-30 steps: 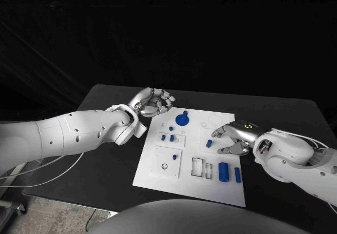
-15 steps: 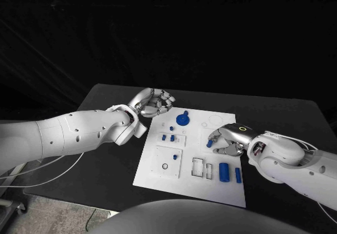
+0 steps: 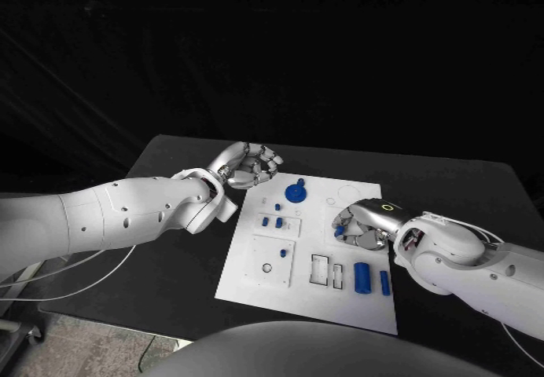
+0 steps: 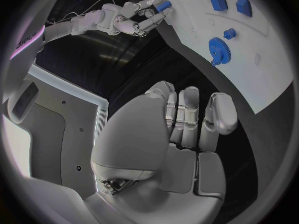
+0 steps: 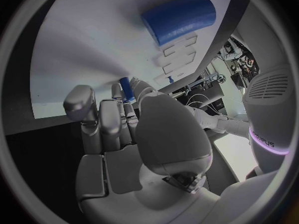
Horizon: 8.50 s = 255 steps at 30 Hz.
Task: Assemble the parts on the task board
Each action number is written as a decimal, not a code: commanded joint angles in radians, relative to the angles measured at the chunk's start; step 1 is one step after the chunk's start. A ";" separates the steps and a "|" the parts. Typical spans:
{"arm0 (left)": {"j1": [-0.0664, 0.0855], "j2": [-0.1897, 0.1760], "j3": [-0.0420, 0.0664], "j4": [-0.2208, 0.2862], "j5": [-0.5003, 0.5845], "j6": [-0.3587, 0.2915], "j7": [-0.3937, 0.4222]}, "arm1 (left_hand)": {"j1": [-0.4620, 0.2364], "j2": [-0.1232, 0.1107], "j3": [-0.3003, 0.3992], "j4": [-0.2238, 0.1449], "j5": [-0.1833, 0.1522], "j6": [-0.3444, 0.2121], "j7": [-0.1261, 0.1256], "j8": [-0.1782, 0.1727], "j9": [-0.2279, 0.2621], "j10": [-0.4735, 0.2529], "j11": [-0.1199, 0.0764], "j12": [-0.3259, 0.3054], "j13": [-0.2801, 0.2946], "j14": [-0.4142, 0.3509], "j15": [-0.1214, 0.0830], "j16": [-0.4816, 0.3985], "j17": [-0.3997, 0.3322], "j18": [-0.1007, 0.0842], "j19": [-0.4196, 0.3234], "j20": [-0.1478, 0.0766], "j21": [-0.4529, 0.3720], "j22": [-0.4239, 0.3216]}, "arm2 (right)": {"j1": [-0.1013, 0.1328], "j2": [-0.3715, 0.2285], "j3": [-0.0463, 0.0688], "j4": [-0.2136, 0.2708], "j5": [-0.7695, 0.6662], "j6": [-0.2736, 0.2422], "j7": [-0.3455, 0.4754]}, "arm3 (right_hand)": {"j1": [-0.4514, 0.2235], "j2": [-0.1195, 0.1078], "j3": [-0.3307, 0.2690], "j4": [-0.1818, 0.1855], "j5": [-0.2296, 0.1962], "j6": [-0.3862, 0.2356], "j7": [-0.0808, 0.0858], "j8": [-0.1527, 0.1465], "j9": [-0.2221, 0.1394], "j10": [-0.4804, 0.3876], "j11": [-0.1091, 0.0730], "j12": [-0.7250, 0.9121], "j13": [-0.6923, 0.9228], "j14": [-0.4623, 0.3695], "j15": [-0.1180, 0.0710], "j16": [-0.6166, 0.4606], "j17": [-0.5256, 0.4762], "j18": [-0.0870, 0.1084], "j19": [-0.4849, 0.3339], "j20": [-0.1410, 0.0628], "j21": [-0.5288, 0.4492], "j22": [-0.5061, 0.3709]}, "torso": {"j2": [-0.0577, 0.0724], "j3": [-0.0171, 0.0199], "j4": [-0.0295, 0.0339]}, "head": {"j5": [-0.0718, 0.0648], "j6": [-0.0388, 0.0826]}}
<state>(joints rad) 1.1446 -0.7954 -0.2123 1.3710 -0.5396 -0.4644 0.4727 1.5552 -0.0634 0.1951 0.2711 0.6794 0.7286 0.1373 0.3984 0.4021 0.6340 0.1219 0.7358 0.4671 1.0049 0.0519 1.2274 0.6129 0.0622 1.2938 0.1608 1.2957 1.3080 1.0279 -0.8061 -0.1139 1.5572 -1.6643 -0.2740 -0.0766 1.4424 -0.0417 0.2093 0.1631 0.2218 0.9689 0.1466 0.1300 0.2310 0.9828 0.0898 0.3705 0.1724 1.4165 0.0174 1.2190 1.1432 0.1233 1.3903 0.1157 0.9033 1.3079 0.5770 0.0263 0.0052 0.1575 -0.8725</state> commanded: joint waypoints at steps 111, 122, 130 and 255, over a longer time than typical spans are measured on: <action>-0.007 0.028 0.000 -0.002 -0.001 0.038 -0.026 | 0.022 0.004 0.006 -0.001 0.002 -0.007 0.017 0.008 -0.008 0.003 0.004 0.000 -0.010 -0.054 0.005 -0.035 -0.067 0.025 -0.047 0.003 -0.040 0.146 | -0.020 0.309 0.001 0.078 -0.298 0.263 -0.028 | 0.042 -0.073 0.148 -0.169 0.173 0.104 -0.024 0.036 0.127 0.120 -0.023 -0.091 -0.004 -0.067 -0.026 -0.065 -0.082 -0.001 -0.061 -0.025 -0.017 0.104 | 0.000 -0.0007 0.0013 | 0.038 0.000; -0.008 0.029 0.000 -0.005 -0.001 0.041 -0.029 | 0.022 0.005 0.006 -0.001 0.002 -0.007 0.017 0.008 -0.009 0.003 0.004 0.000 -0.010 -0.055 0.006 -0.036 -0.068 0.025 -0.048 0.003 -0.041 0.146 | -0.020 0.306 0.001 0.079 -0.306 0.267 -0.041 | 0.021 -0.075 0.138 -0.169 0.154 0.124 -0.036 0.050 0.151 0.127 -0.029 -0.096 0.003 -0.074 -0.030 -0.074 -0.092 0.001 -0.070 -0.028 -0.026 0.100 | 0.000 -0.0008 0.0009 | 0.039 0.000; -0.008 0.030 0.000 -0.006 -0.001 0.043 -0.033 | 0.022 0.005 0.006 -0.001 0.002 -0.007 0.017 0.008 -0.009 0.003 0.004 0.000 -0.010 -0.055 0.006 -0.036 -0.068 0.025 -0.048 0.003 -0.041 0.146 | -0.020 0.306 0.001 0.076 -0.302 0.257 -0.050 | 0.013 -0.075 0.138 -0.170 0.154 0.102 -0.034 0.040 0.158 0.112 -0.025 -0.107 0.003 -0.079 -0.028 -0.079 -0.098 0.001 -0.076 -0.027 -0.032 0.098 | 0.000 -0.0004 0.0004 | 0.040 0.000; -0.023 0.010 -0.001 -0.013 -0.001 0.069 -0.048 | 0.025 0.006 0.005 0.001 0.000 -0.009 0.020 0.010 -0.011 0.005 0.006 0.004 -0.012 -0.059 0.008 -0.041 -0.072 0.026 -0.056 0.005 -0.047 0.144 | 0.001 -0.175 -0.013 0.271 0.210 0.257 -0.524 | -0.549 -0.019 -0.182 0.125 -0.171 0.015 -0.150 0.441 0.763 0.588 -0.156 1.200 1.398 0.119 -0.131 0.208 0.182 -0.089 0.138 -0.116 0.524 0.218 | -0.005 -0.0042 -0.0067 | -0.047 0.000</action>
<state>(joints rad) 1.1216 -0.7867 -0.2138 1.3564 -0.5396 -0.4127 0.4227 1.5709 -0.0554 0.1977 0.2684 0.6793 0.7216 0.1514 0.4022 0.3918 0.6411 0.1218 0.7358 0.4561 0.9529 0.0572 1.1895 0.5417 0.0775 1.2449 0.1667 1.2528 1.3074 1.0311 -0.9828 -0.1270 1.8288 -1.4320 -0.0410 -0.5858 0.8962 -0.0620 0.0320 0.2872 0.0562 0.9794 -0.0038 0.5727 0.9936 1.4677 -0.0600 1.5671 1.3079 1.4663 -0.1042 1.4261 1.3075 0.0529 1.4666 0.0067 1.4270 1.3078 0.5718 0.0222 -0.0012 0.1121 -0.8725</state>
